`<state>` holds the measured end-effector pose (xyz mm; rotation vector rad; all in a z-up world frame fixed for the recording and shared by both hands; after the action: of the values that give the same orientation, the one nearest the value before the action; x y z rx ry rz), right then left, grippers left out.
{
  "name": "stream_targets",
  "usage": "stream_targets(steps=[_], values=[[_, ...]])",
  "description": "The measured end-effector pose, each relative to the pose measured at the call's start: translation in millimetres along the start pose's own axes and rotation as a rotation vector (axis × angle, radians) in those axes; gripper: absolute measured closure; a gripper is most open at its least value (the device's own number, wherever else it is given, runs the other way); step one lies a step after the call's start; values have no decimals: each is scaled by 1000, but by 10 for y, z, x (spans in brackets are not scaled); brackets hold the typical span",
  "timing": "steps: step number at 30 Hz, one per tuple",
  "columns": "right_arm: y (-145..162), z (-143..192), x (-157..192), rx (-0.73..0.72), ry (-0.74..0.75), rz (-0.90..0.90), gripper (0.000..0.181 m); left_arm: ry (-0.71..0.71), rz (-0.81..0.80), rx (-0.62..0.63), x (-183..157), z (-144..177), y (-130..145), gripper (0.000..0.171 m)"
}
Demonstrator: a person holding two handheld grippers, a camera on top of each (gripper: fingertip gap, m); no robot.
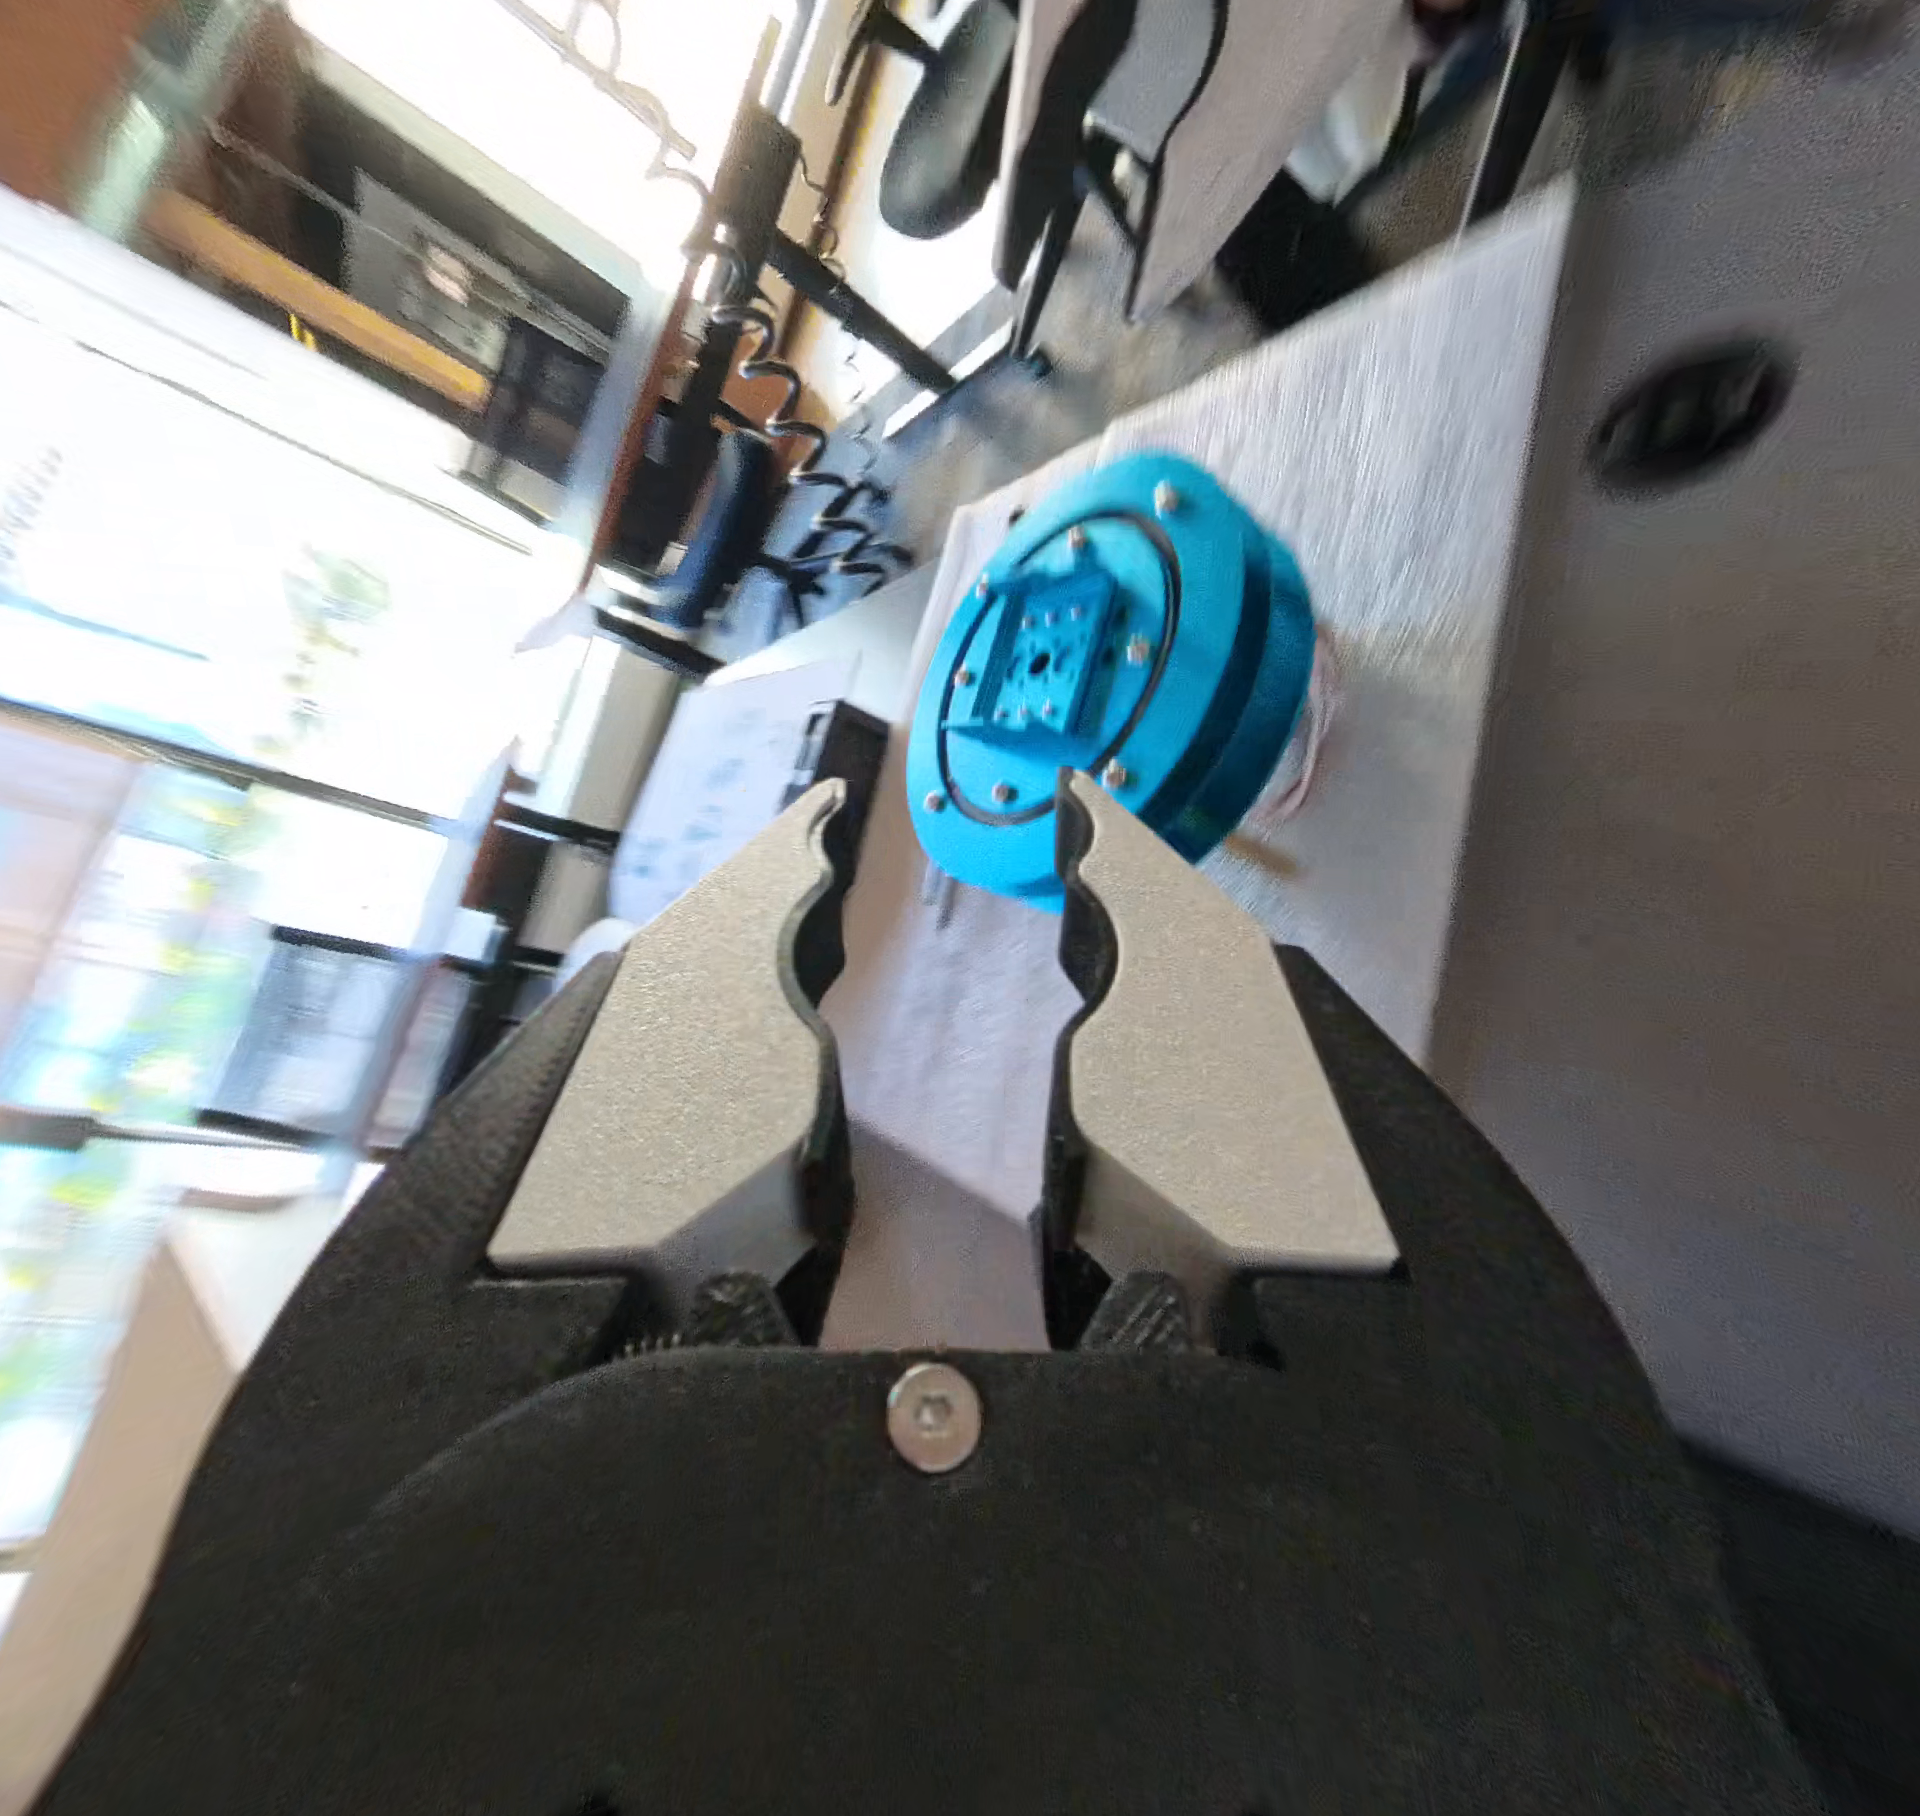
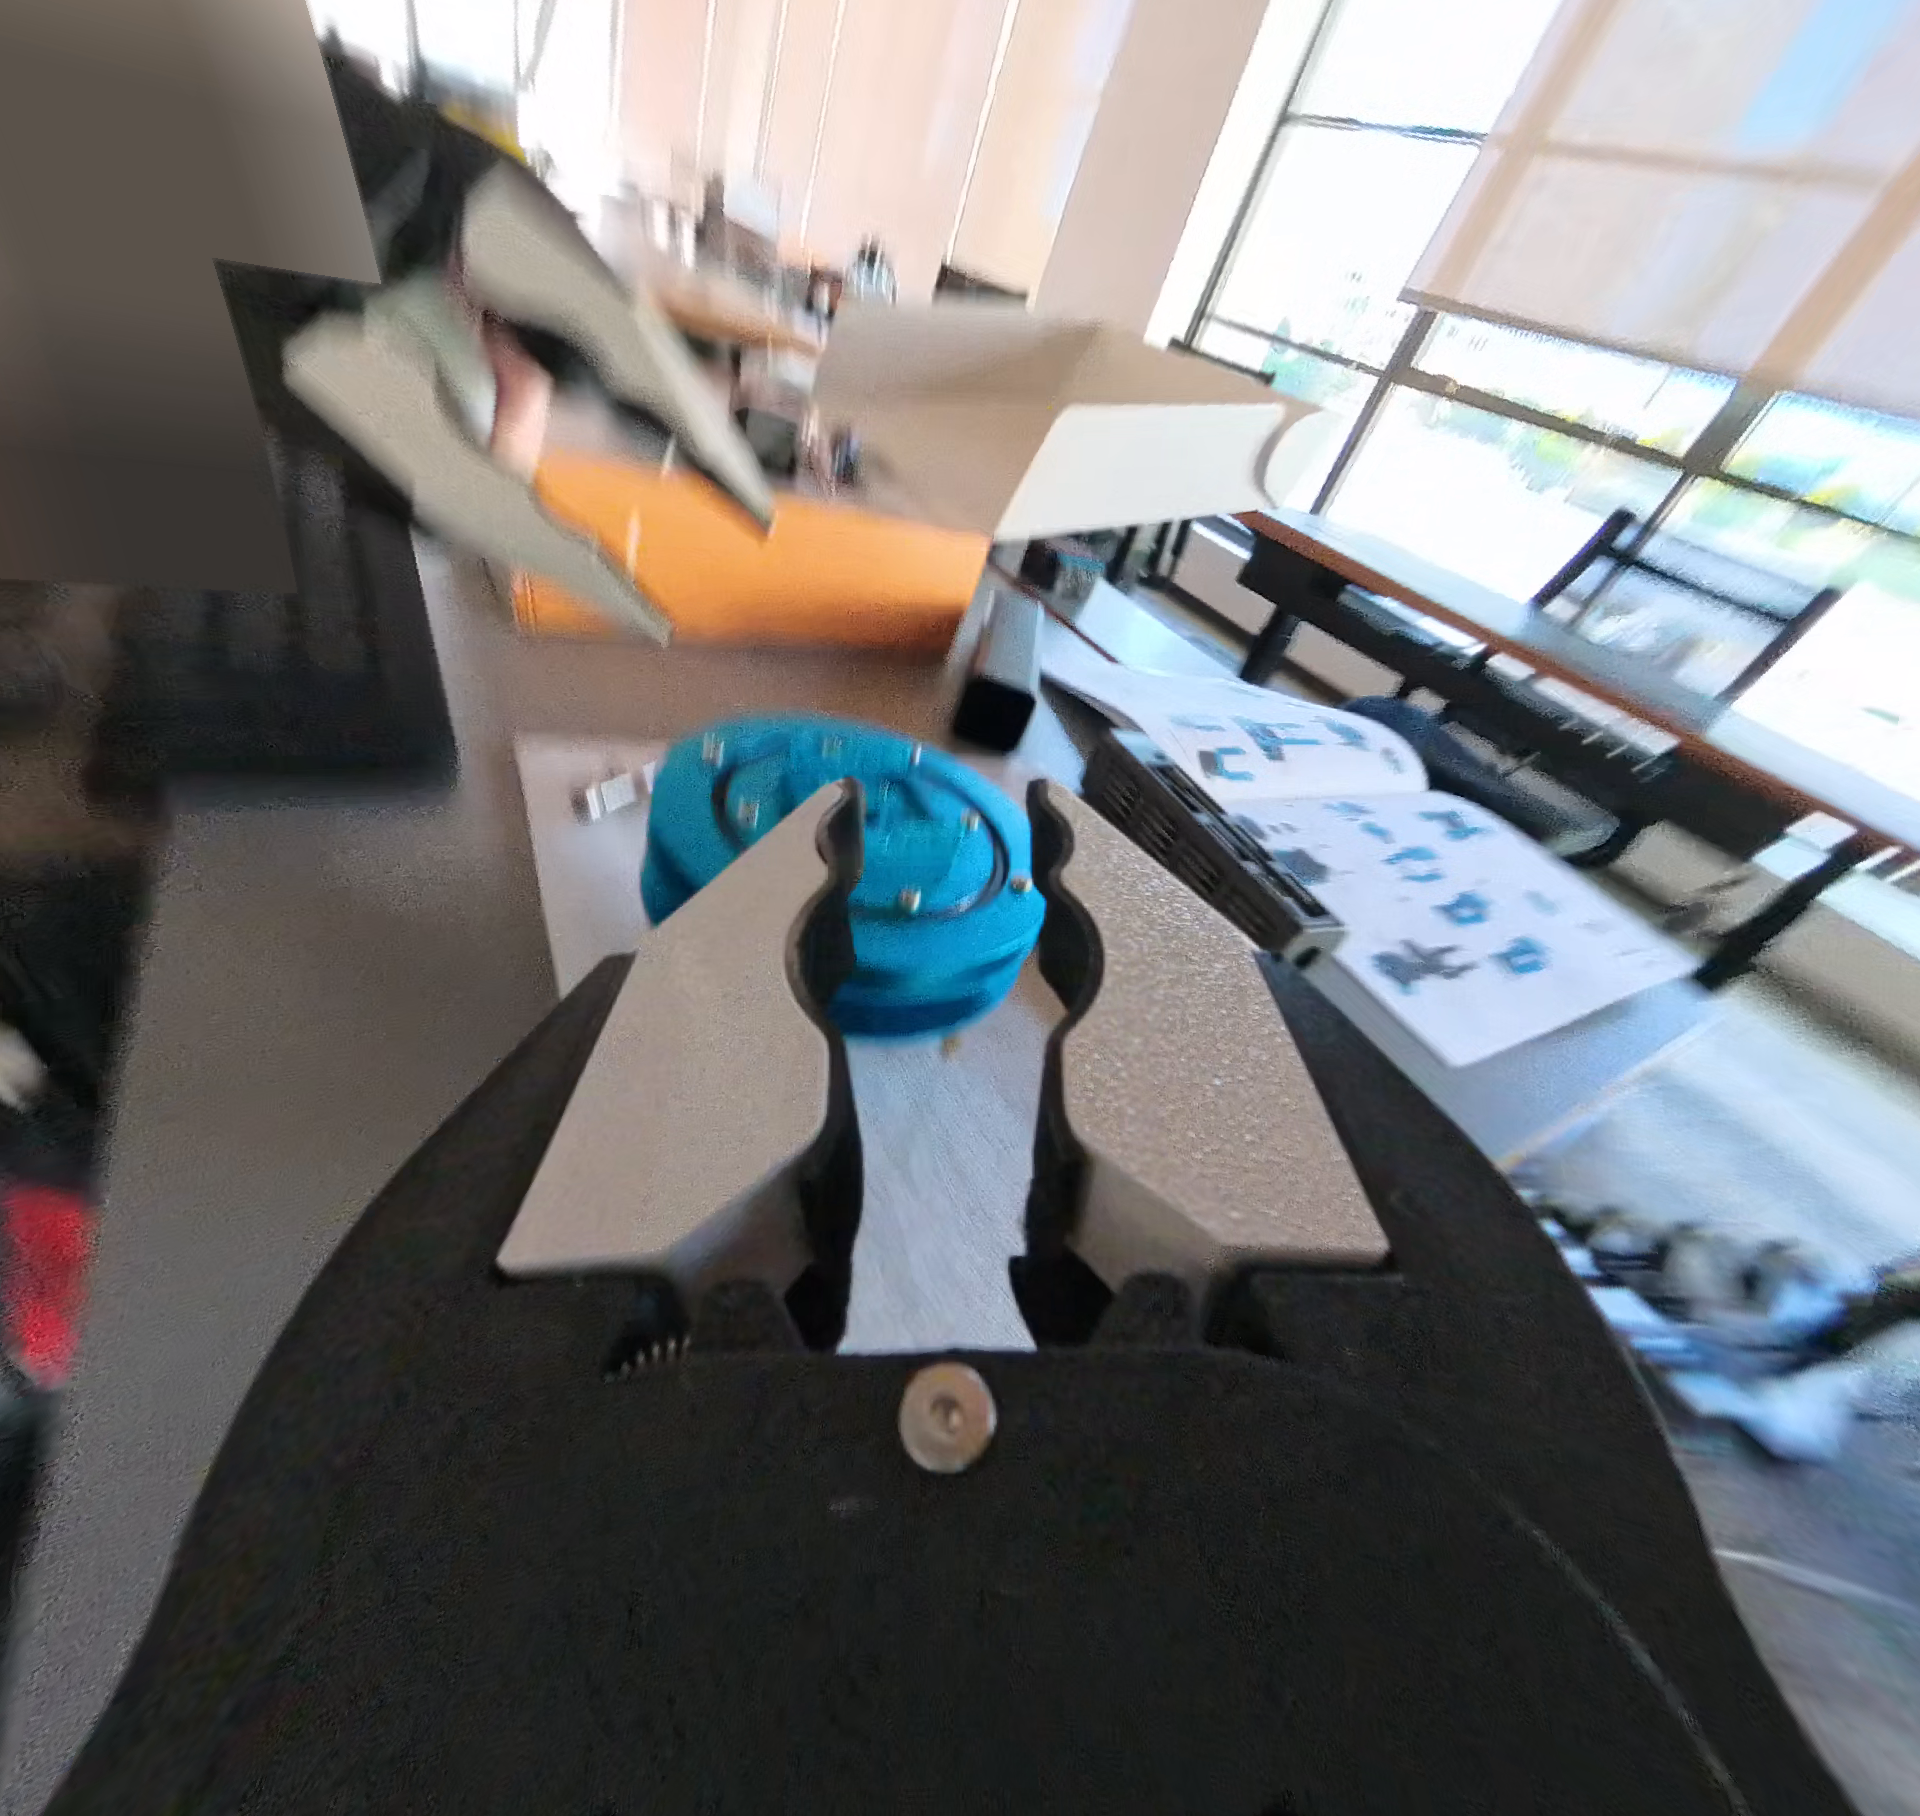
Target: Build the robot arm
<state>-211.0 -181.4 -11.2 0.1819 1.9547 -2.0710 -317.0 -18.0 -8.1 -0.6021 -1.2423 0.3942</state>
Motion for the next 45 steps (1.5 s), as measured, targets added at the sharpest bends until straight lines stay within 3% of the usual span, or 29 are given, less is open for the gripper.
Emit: stream_targets(steps=[2, 4, 7, 12, 16, 20, 22, 25, 30, 33, 35, 40, 45], values=[[-97, -29, -159, -109, -69, -232, 155, 41, 267, 31, 89, -48, -48, 135], [-21, -177, -232, -63, -162, -351, 157, 87, 470, 77, 109, -148, -11, 135], [164, -383, -222, 31, -265, -400, 160, 132, 632, 107, 53, -284, 118, 143], [364, -490, -165, 115, -316, -458, 157, 194, 863, 32, -23, -321, 247, 142], [434, -502, -132, 186, -280, -411, 161, 190, 854, 92, -99, -358, 381, 136], [412, -514, -99, 214, -279, -394, 167, 158, 859, 114, -70, -375, 424, 154], [403, -508, -96, 218, -275, -366, 165, 177, 874, 106, -65, -381, 416, 153], [307, -409, -88, 108, -170, -312, 150, 190, 936, 72, -9, -350, 413, 130], [205, -66, 174, -137, 148, -345, 149, 95, 998, -119, 213, -192, 424, 129], [242, -11, 335, -212, 237, -398, 144, 128, 1030, -183, 284, -215, 427, 126], [235, 38, 297, -207, 347, -361, 145, 121, 1050, -192, 325, -267, 473, 126], [243, 63, 298, -211, 457, -318, 157, 112, 1063, -198, 317, -284, 546, 131], [278, 21, 267, -173, 431, -361, 159, 144, 1035, -176, 269, -337, 534, 132]])
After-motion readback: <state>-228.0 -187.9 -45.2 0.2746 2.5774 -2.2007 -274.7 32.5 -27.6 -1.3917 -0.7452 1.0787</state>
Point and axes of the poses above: each gripper's, where its closed fingertips meet, z back along the fingers, y out of its underside, x = y × z across the jaws, the point moved 6 cm from there along z, back along the fingers, and after that the axes turned 10 degrees about -y, right-handed, at the moved point
